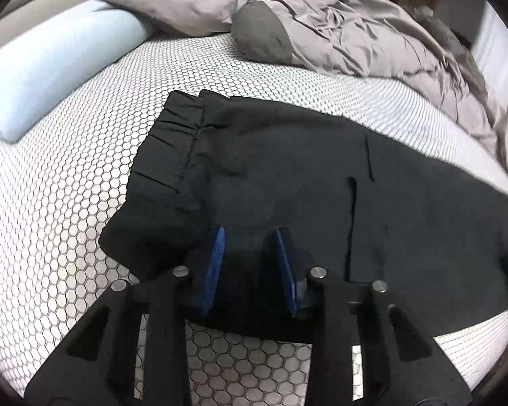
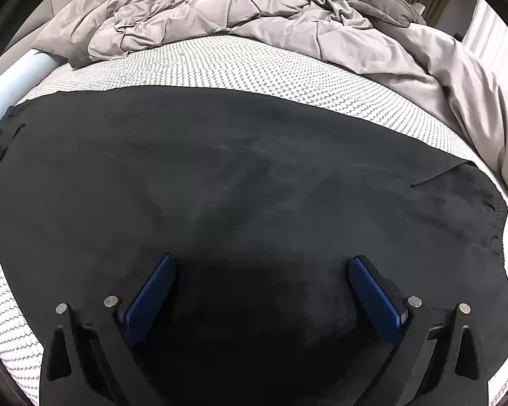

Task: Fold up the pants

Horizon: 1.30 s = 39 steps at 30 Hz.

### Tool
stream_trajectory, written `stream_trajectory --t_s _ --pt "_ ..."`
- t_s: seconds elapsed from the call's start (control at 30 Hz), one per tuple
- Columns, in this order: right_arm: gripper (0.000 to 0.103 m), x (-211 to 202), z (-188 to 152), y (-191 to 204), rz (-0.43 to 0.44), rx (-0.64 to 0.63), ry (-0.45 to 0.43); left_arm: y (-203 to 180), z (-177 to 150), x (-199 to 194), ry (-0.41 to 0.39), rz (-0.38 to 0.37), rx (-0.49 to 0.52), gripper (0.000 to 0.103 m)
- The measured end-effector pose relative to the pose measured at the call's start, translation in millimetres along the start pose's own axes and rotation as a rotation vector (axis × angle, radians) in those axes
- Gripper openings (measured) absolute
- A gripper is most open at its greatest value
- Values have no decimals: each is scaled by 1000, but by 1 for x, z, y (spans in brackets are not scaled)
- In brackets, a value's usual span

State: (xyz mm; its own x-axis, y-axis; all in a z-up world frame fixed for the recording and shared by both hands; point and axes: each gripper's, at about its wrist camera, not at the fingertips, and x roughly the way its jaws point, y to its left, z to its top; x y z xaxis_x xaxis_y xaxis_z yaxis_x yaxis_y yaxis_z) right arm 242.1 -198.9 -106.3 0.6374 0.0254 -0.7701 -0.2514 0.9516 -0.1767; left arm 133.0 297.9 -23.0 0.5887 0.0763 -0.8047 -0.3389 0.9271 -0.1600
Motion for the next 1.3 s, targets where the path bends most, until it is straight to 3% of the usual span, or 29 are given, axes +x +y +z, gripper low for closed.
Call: stream_trajectory --t_s 0.07,0.13,0.2,0.33,0.47,0.53,0.63,0.7,0.77,0.9,1.03,1.1,1.2,1.3 --pt "103 0 0 -1 3 2 0 -6 2 -9 6 -65 -10 30" --pt "103 0 0 -1 3 3 2 -27 7 -13 -5 -111 60 30" --pt "103 0 0 0 -2 0 1 -45 20 -1 14 -49 121 30" --pt "103 0 0 -2 3 4 0 -40 39 43 67 58 46 30" --pt "103 1 0 -2 5 5 2 -41 40 29 32 74 17 30" --pt "103 1 1 -2 5 9 3 -51 37 7 -14 0 8 30" --pt "103 -6 3 -2 -4 16 -10 -90 19 -31 -87 -119 79 31" --pt "103 -16 2 1 24 7 -33 -129 1 -45 -108 -190 149 56" --pt "103 -21 0 6 65 -28 -41 -174 -14 -48 -105 -254 229 67" --pt "103 -12 -13 5 49 -101 1 -264 -49 -33 -14 -402 426 75" --pt "103 -25 -29 -39 32 -79 -13 -308 -70 1 99 -302 547 75" --pt "103 -28 -43 -79 -88 -43 -4 -309 -74 14 132 -278 537 76" --pt "103 -27 -69 -166 -244 176 41 -311 -70 19 120 -284 533 77" --pt "102 -34 -88 -219 -265 354 31 -308 -69 16 109 -269 532 77"
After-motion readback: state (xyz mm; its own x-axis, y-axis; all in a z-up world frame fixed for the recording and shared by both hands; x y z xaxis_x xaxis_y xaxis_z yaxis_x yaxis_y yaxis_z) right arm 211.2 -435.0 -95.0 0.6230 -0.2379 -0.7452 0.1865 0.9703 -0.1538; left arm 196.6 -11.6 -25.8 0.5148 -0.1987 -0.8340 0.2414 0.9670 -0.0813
